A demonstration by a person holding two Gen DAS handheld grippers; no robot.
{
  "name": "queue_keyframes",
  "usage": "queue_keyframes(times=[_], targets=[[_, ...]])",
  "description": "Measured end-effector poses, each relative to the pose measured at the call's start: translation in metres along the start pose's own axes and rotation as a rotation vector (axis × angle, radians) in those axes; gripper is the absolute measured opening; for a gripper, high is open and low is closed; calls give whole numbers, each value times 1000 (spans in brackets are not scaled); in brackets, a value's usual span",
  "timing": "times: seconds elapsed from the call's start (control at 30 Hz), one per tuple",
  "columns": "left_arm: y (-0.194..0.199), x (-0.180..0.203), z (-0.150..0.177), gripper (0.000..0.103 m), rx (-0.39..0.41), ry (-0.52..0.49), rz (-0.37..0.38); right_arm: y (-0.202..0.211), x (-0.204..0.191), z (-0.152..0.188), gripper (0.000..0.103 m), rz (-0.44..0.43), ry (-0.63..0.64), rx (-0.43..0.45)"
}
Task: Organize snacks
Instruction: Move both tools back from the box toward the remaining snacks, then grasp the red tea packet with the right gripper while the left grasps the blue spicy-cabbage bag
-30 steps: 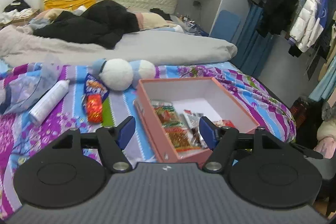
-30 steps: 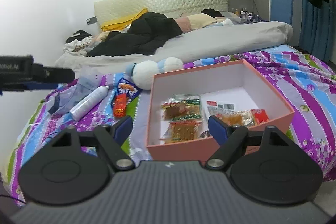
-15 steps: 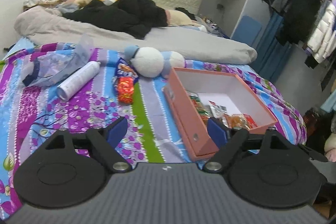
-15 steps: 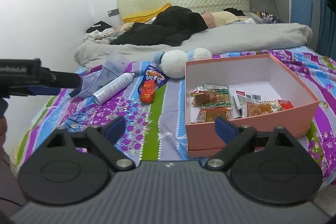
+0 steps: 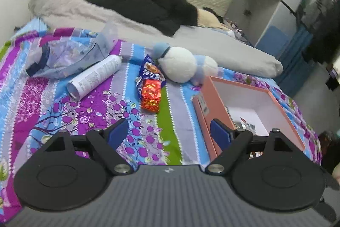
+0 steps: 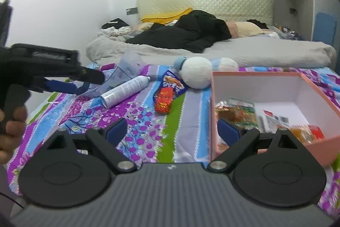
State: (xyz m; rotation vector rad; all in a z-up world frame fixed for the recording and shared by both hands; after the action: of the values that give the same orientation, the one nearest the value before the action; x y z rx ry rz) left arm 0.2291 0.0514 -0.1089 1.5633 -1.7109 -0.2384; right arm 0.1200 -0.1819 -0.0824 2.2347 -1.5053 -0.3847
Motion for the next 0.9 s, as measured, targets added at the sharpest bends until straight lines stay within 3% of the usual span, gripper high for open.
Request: queue_keyframes(times=[0.2,0.43,0.9], targets=[[-58,-27,-28,87,-22,37,0,-52,-9,-11,93,-37,-8,4],[-145,-61,-52,85,-90,65,27,-130,-14,-8,91,-61,-24,-54],[-310,-103,-94,73,-188,53,90,-289,-23,13,80,-80,-97,-173]])
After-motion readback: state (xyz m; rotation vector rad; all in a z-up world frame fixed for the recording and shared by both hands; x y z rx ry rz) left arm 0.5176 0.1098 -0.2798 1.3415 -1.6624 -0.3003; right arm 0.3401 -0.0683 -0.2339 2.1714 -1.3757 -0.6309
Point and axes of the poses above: each gripper's, at about its wrist camera, not at the fingertips, and y roughly against the way its jaws point, x to its right, z to its underside, the point moved 7 cm from there along -y, roughly the way its jaws point, and after that the axes turned 5 degrees about y, right-handed, at the moved point
